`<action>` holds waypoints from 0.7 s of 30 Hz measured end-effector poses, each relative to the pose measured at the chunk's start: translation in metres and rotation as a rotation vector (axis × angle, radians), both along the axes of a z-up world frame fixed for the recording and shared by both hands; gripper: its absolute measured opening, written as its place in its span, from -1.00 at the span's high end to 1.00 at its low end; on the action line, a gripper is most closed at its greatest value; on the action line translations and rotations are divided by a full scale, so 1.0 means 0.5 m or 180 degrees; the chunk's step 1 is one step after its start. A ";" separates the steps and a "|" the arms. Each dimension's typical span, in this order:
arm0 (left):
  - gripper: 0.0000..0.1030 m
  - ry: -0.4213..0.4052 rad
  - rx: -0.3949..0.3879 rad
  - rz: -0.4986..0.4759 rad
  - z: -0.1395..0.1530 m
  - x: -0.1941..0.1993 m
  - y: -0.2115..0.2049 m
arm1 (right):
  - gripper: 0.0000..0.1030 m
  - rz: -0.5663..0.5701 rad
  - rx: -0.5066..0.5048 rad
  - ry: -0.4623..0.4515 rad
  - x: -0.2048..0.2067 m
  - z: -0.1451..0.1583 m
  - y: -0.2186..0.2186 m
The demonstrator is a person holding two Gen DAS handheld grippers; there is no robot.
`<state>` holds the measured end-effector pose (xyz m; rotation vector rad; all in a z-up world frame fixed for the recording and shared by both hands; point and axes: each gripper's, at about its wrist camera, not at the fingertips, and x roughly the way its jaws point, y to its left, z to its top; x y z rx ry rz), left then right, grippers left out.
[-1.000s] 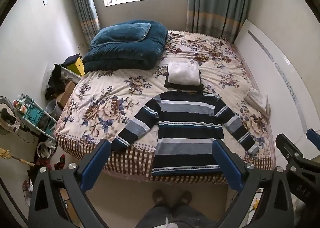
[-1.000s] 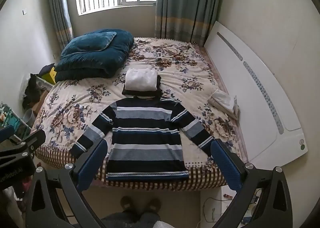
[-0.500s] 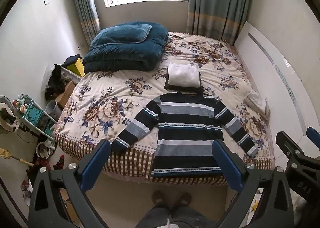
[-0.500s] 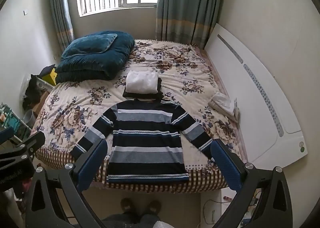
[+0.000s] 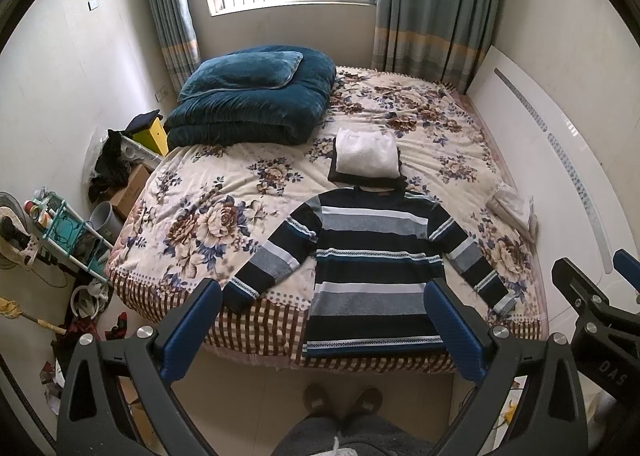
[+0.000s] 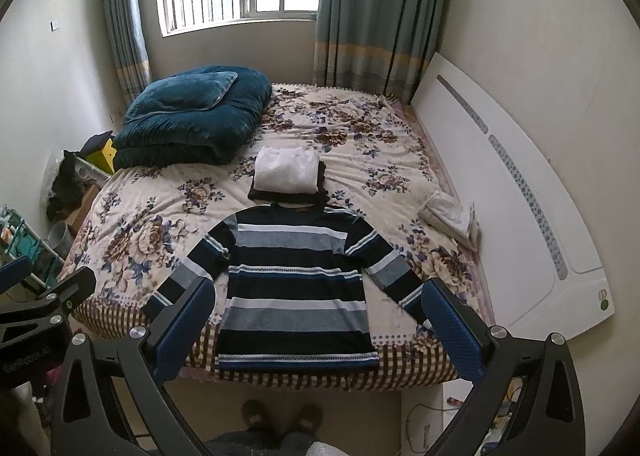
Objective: Fold small clothes
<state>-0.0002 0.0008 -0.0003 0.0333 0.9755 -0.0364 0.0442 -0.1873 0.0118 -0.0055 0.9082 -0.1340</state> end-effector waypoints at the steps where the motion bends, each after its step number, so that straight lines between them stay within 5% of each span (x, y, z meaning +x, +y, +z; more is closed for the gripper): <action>1: -1.00 0.0000 0.0002 0.0000 0.000 0.000 0.000 | -1.00 0.0001 0.0001 -0.0001 0.001 0.001 0.000; 21: -1.00 -0.0050 -0.0009 0.0007 0.042 0.064 -0.030 | -1.00 -0.0003 -0.0007 -0.0029 -0.005 0.005 0.008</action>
